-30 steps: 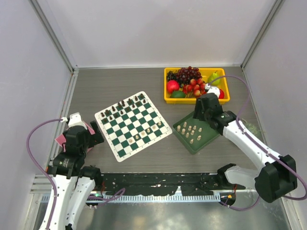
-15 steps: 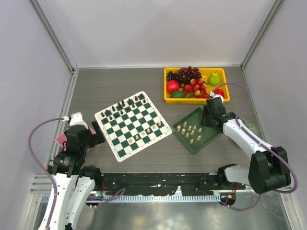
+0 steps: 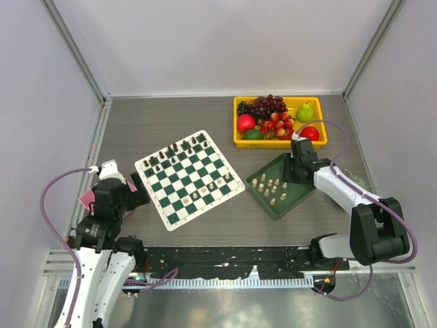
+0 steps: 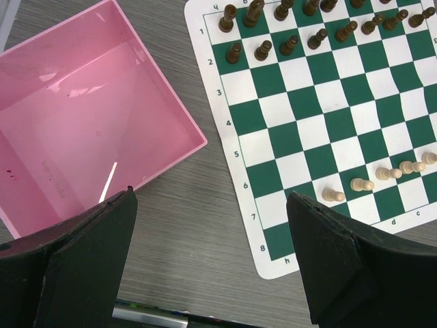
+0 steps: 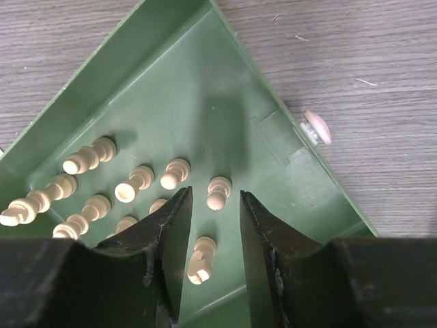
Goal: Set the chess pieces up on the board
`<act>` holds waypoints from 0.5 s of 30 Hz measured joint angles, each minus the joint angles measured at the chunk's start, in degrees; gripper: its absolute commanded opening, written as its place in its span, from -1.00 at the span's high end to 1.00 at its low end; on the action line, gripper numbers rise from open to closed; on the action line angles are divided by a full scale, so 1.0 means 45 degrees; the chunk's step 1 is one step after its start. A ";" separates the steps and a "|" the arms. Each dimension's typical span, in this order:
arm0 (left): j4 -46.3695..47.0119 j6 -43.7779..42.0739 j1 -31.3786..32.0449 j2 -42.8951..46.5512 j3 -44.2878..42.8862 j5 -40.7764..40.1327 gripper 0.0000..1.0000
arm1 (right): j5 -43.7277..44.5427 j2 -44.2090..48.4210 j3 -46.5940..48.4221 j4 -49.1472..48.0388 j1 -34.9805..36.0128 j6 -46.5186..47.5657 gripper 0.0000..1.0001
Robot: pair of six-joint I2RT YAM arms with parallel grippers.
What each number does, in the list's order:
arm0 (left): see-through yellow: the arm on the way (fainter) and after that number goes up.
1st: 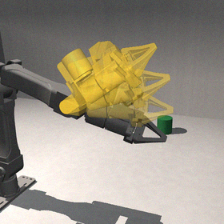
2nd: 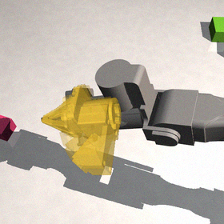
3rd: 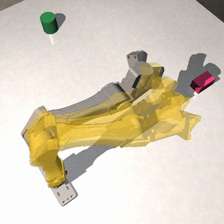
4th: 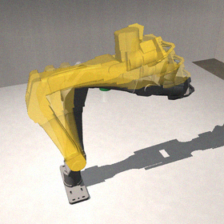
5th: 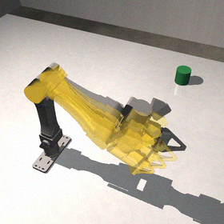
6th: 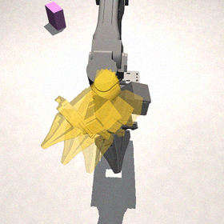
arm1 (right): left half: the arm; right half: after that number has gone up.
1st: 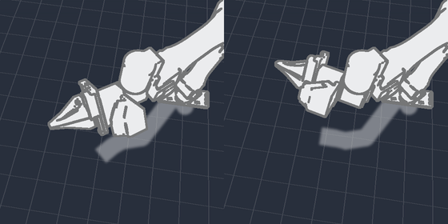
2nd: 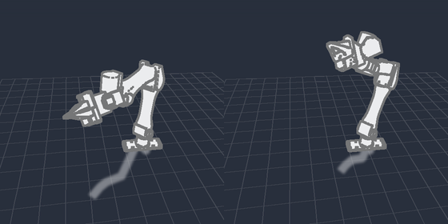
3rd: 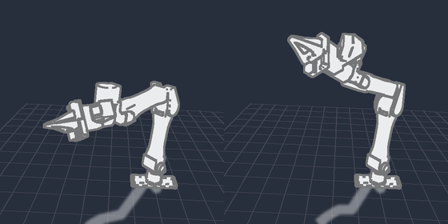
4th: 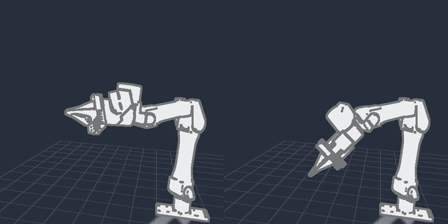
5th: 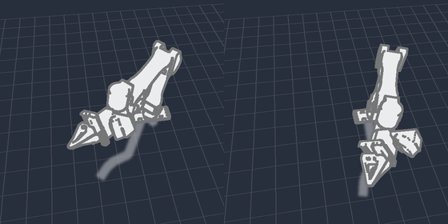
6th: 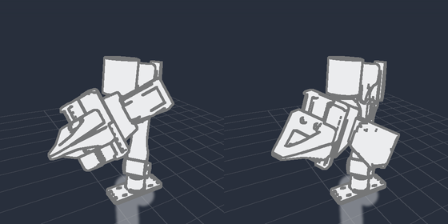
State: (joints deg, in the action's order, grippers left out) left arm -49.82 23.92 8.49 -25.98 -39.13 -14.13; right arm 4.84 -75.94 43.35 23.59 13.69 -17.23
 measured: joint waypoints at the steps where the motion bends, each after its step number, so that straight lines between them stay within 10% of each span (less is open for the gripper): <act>1: 0.0000 0.0000 0.0000 -0.0005 0.0000 0.0024 -0.98 | -0.0068 -0.0053 0.0000 0.0005 0.0000 0.0063 0.22; 15: 0.0015 0.0005 0.0000 -0.0005 0.0000 0.0287 -0.98 | -0.0452 -0.0495 0.0005 0.0233 -0.0005 0.0525 0.27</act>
State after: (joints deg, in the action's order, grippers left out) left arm -49.76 23.94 8.49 -26.00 -39.13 -12.84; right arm 2.81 -78.17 43.38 24.64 13.67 -14.87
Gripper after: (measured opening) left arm 0.991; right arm 0.380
